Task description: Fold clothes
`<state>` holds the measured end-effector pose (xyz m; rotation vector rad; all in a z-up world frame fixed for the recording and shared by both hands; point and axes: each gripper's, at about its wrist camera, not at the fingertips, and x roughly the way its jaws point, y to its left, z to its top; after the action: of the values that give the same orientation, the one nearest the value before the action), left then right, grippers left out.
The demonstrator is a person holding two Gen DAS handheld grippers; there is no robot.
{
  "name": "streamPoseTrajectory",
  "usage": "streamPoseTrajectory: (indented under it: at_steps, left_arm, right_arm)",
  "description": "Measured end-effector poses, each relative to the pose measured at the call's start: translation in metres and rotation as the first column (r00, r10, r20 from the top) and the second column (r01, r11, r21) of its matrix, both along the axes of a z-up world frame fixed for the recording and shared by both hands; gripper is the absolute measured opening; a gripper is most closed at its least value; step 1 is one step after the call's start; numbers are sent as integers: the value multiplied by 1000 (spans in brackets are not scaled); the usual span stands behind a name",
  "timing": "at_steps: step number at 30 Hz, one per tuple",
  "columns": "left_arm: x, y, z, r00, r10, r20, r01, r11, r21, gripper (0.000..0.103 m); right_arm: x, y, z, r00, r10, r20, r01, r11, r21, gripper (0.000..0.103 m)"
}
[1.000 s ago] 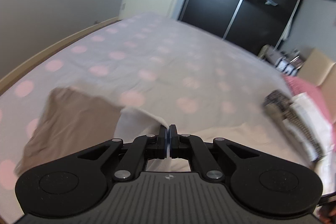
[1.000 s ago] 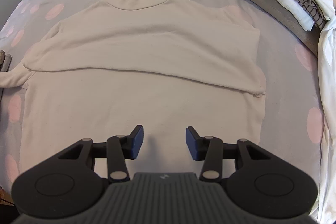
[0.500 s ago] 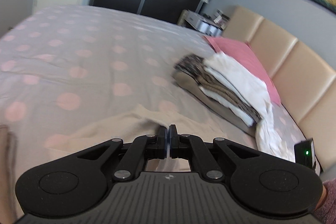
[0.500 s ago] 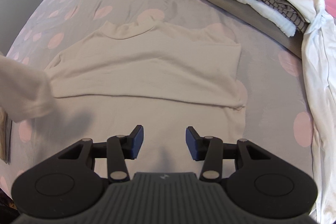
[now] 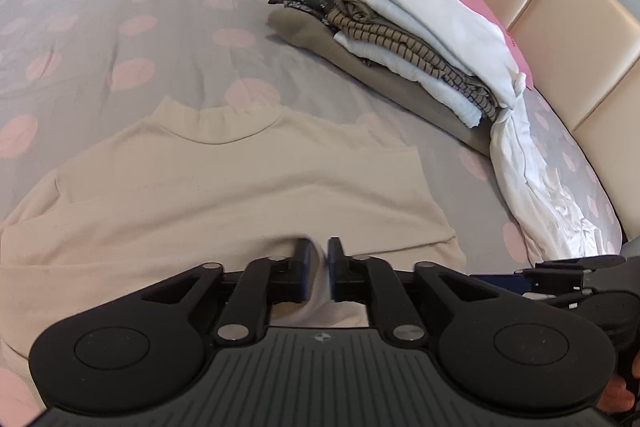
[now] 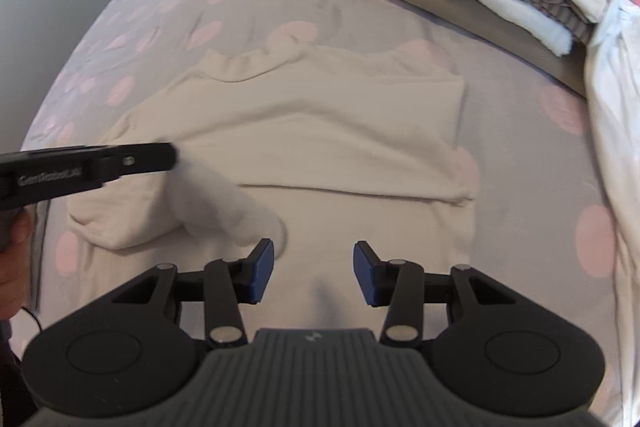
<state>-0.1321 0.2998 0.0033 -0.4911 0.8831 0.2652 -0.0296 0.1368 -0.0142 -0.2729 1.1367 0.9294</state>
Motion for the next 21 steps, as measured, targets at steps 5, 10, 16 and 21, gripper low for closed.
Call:
streamPoseTrajectory:
  at_steps: [5,10,16,21]
  left_arm:
    - [-10,10,3,999,32,15,-32,999,2,32]
    - [-23,22,2,997,74,-5,-74,997,29,32]
    - [-50,45,0,988,149,-40,-144,985,91,35]
    - [-82,80,4,953,300,-38,-296,951,89,35]
  right_arm:
    - [-22,24,-2,994,110,19,-111,993,45,46]
    - [-48,51,-13,972,223,75,-225,974,19,46]
    - [-69,77,-33,932,330,148,-323,944,-68,49]
    - [-82,88,-53,880,407,247,-378,913,-154,52]
